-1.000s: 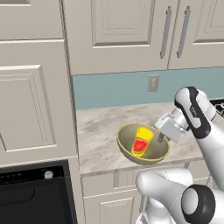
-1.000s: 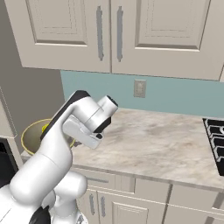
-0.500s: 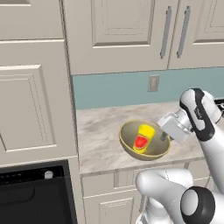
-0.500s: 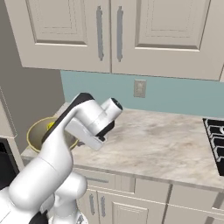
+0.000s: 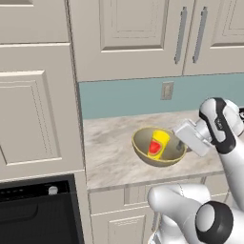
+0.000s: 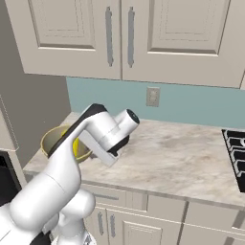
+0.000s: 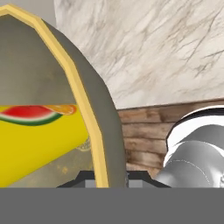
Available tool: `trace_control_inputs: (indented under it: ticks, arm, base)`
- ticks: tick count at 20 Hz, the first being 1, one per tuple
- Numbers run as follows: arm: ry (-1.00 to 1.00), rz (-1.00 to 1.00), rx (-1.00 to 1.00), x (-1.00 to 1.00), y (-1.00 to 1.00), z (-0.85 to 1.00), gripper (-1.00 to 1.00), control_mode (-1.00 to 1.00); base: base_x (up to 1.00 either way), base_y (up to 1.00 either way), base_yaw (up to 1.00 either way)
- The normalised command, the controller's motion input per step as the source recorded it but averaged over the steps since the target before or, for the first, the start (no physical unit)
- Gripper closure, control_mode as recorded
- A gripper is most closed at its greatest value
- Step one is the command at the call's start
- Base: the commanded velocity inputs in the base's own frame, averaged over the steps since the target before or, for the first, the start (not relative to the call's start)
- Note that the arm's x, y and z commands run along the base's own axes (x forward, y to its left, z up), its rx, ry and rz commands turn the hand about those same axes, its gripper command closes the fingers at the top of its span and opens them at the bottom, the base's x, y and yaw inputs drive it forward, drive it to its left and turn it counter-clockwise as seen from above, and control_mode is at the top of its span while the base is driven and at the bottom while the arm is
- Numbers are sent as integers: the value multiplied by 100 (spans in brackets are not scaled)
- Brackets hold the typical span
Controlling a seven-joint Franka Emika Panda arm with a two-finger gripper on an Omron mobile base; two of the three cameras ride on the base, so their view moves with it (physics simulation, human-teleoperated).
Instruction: Place the cup inside the bowl on the dining table and move the bowl to any counter.
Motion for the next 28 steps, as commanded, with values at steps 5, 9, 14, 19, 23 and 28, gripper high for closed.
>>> trace_control_inputs:
  ticks: [5,9,14,19,23,28]
  arm:
    - [9,-17,-7,40,-17,0,100,-100]
    - [6,-10,-5,57,-36,-3,100,-100]
    - [1,-5,-1,33,-29,-7,100,-100]
    - [0,-1,0,7,-15,-1,100,-100]
    - [0,0,0,1,-12,-1,100,-100]
    - [0,0,0,10,-16,-12,100,-100]
  base:
    - [0,0,0]
    - [0,0,0]
    - [0,0,0]
    - [0,0,0]
    - [0,0,0]
    - [0,0,0]
